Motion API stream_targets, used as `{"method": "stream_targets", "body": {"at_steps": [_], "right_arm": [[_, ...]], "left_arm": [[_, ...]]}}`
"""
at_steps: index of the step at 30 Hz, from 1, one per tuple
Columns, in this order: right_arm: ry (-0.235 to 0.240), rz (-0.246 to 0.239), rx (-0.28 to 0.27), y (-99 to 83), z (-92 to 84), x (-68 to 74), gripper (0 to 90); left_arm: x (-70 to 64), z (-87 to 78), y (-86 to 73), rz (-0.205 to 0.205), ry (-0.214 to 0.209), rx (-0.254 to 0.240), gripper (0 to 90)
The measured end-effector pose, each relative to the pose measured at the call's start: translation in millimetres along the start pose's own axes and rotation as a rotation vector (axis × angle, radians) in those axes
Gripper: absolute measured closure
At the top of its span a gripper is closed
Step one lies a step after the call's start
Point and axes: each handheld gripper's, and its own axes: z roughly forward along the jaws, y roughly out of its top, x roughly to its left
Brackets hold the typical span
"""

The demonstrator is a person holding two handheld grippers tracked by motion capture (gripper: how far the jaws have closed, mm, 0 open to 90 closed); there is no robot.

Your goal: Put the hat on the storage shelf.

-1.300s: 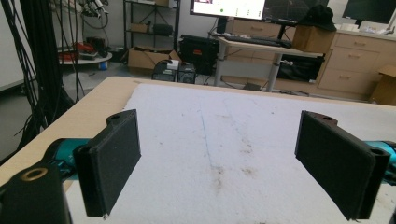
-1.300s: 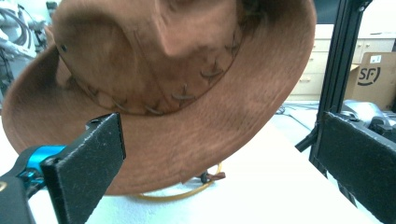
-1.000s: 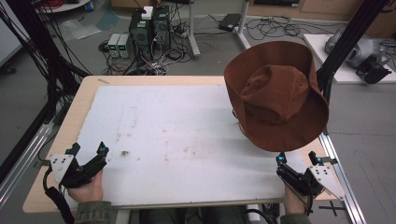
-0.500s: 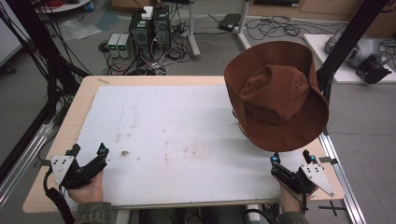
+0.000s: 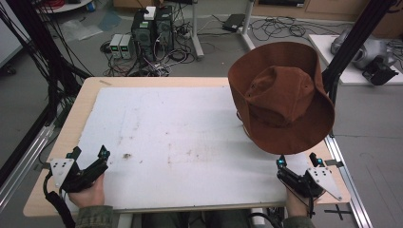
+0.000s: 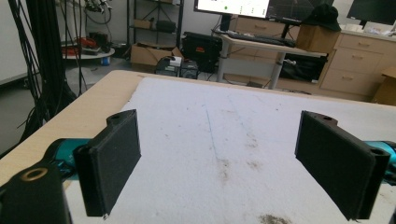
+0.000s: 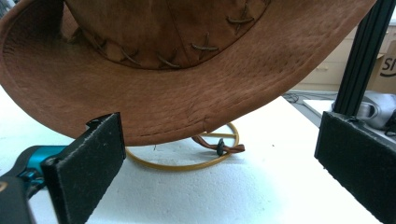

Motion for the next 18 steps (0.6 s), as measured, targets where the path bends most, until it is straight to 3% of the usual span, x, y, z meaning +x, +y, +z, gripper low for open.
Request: {"method": "stream_targets", "body": {"at_steps": [18], "right_arm": [[0.016, 0.011, 0.012, -0.1, 0.9, -1.2, 1.0]], "left_arm": [[-1.4, 0.6, 0.0, 0.004, -0.005, 0.004, 14.3]]}}
